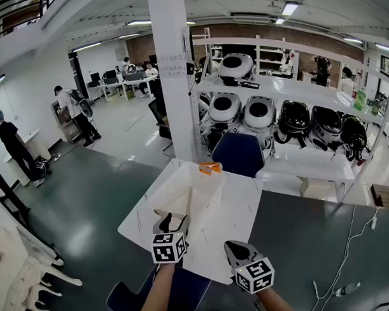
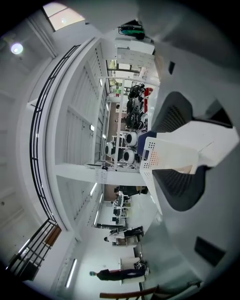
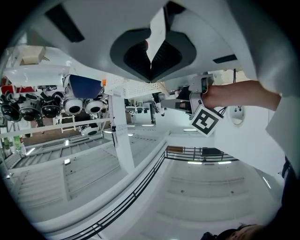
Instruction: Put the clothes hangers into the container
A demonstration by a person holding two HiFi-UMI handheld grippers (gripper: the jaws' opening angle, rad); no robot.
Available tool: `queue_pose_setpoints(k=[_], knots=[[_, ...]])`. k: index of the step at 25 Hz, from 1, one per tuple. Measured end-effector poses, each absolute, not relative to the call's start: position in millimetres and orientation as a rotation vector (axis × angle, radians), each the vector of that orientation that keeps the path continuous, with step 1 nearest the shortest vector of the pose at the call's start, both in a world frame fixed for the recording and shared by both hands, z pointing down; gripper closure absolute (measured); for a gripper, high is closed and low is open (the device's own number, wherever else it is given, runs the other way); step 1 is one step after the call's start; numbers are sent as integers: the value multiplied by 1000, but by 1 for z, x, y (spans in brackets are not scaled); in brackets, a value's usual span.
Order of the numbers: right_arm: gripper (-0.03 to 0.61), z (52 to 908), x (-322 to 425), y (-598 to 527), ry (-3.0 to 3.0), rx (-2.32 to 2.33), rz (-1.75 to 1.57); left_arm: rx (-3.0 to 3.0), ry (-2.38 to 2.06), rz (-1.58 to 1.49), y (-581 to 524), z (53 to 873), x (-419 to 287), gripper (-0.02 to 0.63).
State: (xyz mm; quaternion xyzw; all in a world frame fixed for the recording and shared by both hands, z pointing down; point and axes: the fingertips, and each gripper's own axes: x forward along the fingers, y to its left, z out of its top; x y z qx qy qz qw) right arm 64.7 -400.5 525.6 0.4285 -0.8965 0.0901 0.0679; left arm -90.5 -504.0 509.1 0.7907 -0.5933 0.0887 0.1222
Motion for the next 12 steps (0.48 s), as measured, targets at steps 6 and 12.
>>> queue_pose_setpoints(k=[6,12], knots=[[560,524,65,-399,-2716,1286,273,2316,-1710,256,-478,512,-90,450],[560,519,53,-389,-2733,1253,267,2321,-1709,233,-449,507,-95,538]])
